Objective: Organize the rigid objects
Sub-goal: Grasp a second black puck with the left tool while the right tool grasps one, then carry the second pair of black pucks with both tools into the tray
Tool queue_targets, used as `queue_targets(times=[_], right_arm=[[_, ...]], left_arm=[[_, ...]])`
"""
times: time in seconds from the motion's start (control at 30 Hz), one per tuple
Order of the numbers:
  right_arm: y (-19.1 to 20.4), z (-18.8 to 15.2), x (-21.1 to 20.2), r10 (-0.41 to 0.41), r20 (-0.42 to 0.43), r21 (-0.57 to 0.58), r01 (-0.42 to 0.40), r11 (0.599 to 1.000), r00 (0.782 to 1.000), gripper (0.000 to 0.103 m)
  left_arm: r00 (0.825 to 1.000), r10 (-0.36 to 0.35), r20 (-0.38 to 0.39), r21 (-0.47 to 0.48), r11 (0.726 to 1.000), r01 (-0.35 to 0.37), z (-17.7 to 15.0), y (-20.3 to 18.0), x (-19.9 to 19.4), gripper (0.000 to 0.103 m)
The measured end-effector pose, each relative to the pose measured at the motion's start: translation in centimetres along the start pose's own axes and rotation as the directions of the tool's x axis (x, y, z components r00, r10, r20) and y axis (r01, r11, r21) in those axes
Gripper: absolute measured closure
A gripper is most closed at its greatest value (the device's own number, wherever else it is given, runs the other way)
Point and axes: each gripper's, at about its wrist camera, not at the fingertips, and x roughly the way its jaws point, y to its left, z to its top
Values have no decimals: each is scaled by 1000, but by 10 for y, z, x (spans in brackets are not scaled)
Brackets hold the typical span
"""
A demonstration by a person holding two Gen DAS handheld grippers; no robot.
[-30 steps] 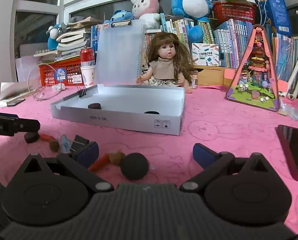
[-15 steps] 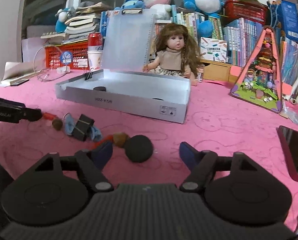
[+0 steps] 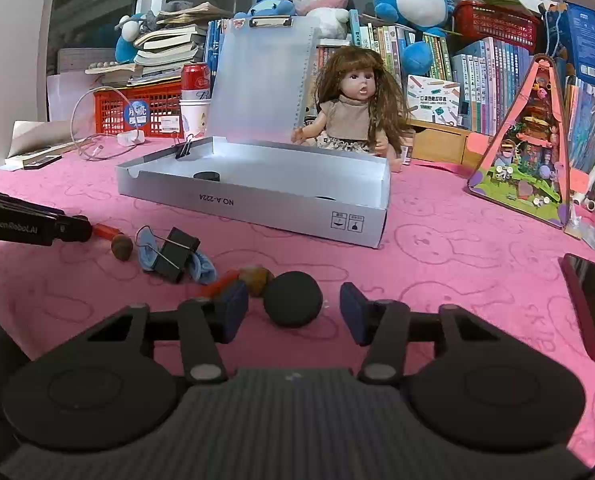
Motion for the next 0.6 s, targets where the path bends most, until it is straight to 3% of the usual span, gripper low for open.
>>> queue_targets(times=[0.03, 0.6], right_arm=[[1, 0, 0, -4, -3, -4, 4, 1000, 1000, 66], [-8, 25, -1, -15, 25, 41, 14, 999, 1000, 66]], left_arm=[[1000, 0, 2, -1, 1000, 0, 0, 0, -1, 73], [999, 3, 35, -1, 1000, -3, 30, -4, -9, 73]])
